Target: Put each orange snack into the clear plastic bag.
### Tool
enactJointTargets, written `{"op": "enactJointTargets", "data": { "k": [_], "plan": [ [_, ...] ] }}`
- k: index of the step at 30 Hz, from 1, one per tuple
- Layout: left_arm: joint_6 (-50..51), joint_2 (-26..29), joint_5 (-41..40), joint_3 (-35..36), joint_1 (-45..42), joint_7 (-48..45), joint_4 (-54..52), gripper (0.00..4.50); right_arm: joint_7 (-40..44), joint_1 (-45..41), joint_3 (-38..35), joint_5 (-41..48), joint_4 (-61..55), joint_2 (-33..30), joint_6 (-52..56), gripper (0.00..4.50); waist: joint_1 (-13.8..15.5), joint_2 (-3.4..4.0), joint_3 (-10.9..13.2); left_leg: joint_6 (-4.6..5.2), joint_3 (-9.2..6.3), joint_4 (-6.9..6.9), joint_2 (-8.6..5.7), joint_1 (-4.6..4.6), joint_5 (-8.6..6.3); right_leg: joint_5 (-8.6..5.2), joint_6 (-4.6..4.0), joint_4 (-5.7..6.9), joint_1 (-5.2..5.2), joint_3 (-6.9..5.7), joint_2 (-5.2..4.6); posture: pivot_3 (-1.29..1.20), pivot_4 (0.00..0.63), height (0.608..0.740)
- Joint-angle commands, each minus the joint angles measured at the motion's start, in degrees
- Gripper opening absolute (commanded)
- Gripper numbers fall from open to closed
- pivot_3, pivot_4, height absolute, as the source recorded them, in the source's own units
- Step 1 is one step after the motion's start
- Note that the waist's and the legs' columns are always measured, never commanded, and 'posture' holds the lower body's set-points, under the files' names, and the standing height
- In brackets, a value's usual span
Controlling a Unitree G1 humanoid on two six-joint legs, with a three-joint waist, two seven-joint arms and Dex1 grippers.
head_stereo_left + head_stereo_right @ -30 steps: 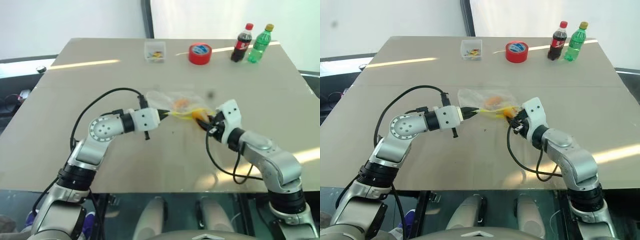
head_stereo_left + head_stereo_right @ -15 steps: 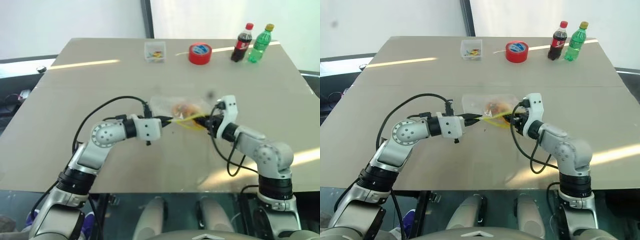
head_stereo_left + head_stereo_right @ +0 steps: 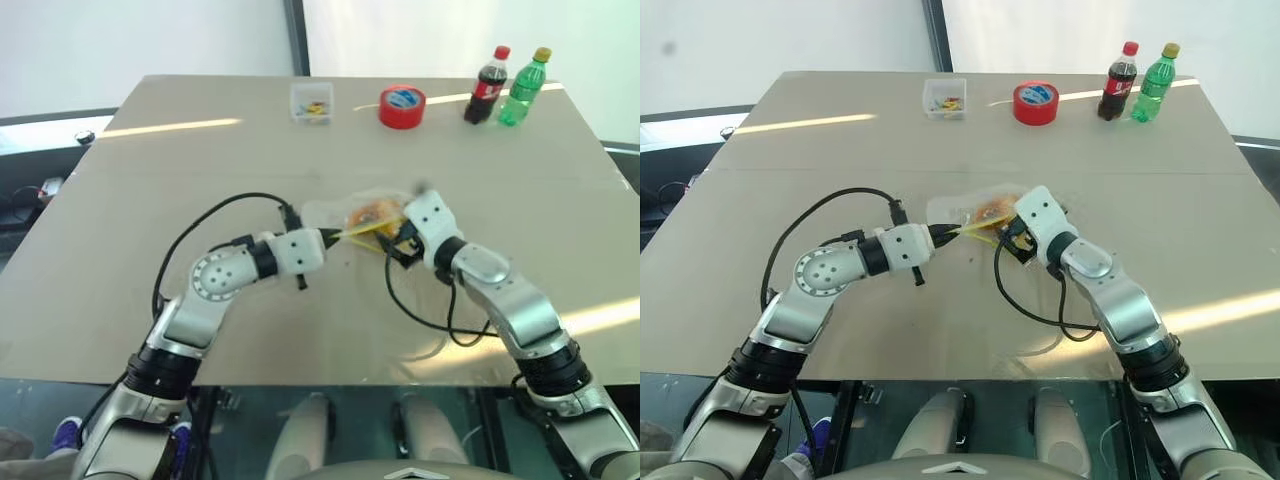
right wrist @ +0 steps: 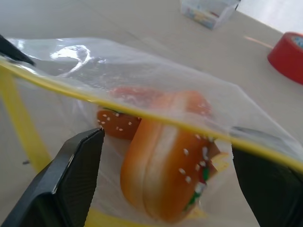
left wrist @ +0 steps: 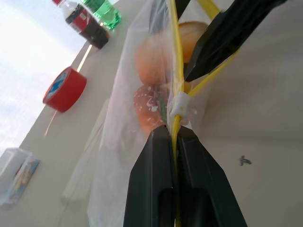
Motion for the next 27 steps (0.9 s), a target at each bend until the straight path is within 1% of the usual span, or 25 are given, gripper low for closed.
{"op": "enactJointTargets", "data": {
  "k": [1,3,6,8,10,11,12,13,16,19,23,24,26,27],
  "plan": [
    [0.89,-0.11,0.35,2.34,-1.75,2.21,0.26,0.00,4.22,1.74,-5.36,2.16,-7.81,-4.23,0.17,4.08,0.16,0.00,0.00,0.00,-0.03,0.00,0.00,0.00,0.00,0.00,0.00,-0.01,0.01,-0.03,0.00,0.00,0.150,0.740],
    [-0.40,0.10,1.07,2.13,-2.17,2.65,0.79,0.00,6.77,3.46,-5.18,0.86,-10.39,-7.90,-2.39,4.08,0.10,0.00,0.00,0.00,-0.03,0.00,0.00,0.02,0.00,0.00,0.00,-0.02,0.04,-0.04,0.00,0.00,0.150,0.740],
    [-3.64,0.48,2.34,1.69,-2.54,3.37,1.17,0.00,9.39,5.38,-2.22,-4.89,-12.61,-13.82,-8.25,4.08,-0.14,0.00,0.00,0.00,-0.01,-0.01,0.01,0.03,0.00,0.00,0.00,-0.02,0.04,-0.03,0.01,0.00,0.150,0.740],
    [-6.01,0.69,3.53,1.45,-2.91,4.03,1.27,0.00,10.77,5.13,-0.45,-6.63,-13.79,-15.10,-10.52,4.08,-0.28,0.00,0.00,0.00,0.04,-0.01,0.01,0.05,0.00,0.00,0.00,-0.02,0.04,0.00,0.01,0.00,0.150,0.740],
    [-6.28,0.25,3.86,1.17,-3.13,4.15,0.01,0.00,11.04,2.07,3.00,-8.64,-13.66,-13.27,-10.79,4.08,-0.41,0.00,0.00,0.00,0.05,-0.01,0.02,0.06,0.00,0.00,0.00,0.00,0.04,0.00,0.01,0.00,0.150,0.740],
    [-6.33,0.12,4.24,0.77,-3.28,3.98,-0.46,0.00,11.24,0.18,5.17,-10.18,-12.73,-11.94,-11.73,3.56,-0.46,0.00,0.00,0.00,0.07,-0.01,0.03,0.08,0.00,0.00,0.00,0.01,0.04,0.02,0.03,0.00,0.150,0.740],
    [-6.37,0.06,4.55,0.49,-3.39,3.85,-0.69,0.00,11.44,-1.03,6.54,-11.29,-12.02,-10.99,-12.37,3.34,-0.46,0.00,0.00,0.00,0.07,-0.01,0.04,0.09,0.00,0.00,0.00,0.02,0.04,0.02,0.05,0.00,0.150,0.740],
    [-6.52,0.05,5.03,0.01,-3.48,3.65,-0.99,0.00,11.40,-2.59,8.50,-13.37,-10.50,-9.94,-13.48,2.88,-0.40,0.00,0.00,0.00,0.06,-0.01,0.04,0.09,0.00,0.00,0.00,0.03,0.04,0.02,0.07,0.00,0.150,0.740],
    [-5.67,-0.28,5.38,-0.92,-3.73,2.91,-1.83,0.00,11.65,-6.81,12.62,-17.63,-5.25,-6.79,-16.62,2.88,0.01,-0.02,-0.01,-0.01,0.02,0.00,0.04,0.06,0.00,0.00,0.00,-0.01,0.04,-0.01,0.06,0.00,0.150,0.740],
    [-4.52,-0.55,5.56,-1.12,-3.93,2.75,-2.15,0.00,11.66,-9.75,13.58,-19.96,-1.54,-4.41,-18.51,2.88,0.16,-0.03,0.00,-0.01,0.01,0.04,-0.04,0.01,0.00,0.00,0.00,-0.05,0.06,-0.03,-0.04,0.00,0.150,0.740],
    [-2.62,-1.16,5.96,-1.25,-3.93,2.91,-3.49,0.00,12.57,-10.79,13.98,-22.46,1.22,-3.33,-20.76,2.88,0.13,-0.03,0.00,-0.02,-0.06,0.02,-0.04,0.01,0.01,0.00,0.00,-0.04,0.04,-0.07,-0.04,0.00,0.150,0.740],
    [-2.33,-1.23,6.07,-1.25,-3.84,2.98,-3.72,0.00,12.51,-10.94,14.07,-23.15,1.75,-3.03,-21.16,2.35,0.09,-0.03,0.00,-0.02,-0.06,0.02,-0.03,0.01,0.01,0.00,0.00,-0.04,0.04,-0.07,-0.03,0.00,0.150,0.740],
    [-1.69,-1.28,6.28,-1.17,-3.68,3.06,-4.01,0.00,12.46,-11.23,14.37,-24.79,2.60,-2.66,-22.43,1.70,0.01,-0.03,0.00,-0.02,-0.05,0.02,-0.03,0.02,0.01,0.00,0.00,-0.03,0.04,-0.06,-0.03,0.00,0.150,0.740],
    [-1.25,-1.40,6.32,-1.07,-3.61,3.14,-4.19,0.00,12.73,-11.25,14.40,-25.26,2.88,-2.55,-22.99,1.70,-0.02,-0.03,0.00,-0.02,-0.04,0.02,-0.03,0.02,0.01,0.00,0.00,-0.02,0.04,-0.06,-0.03,0.00,0.150,0.740]
  ]
}}
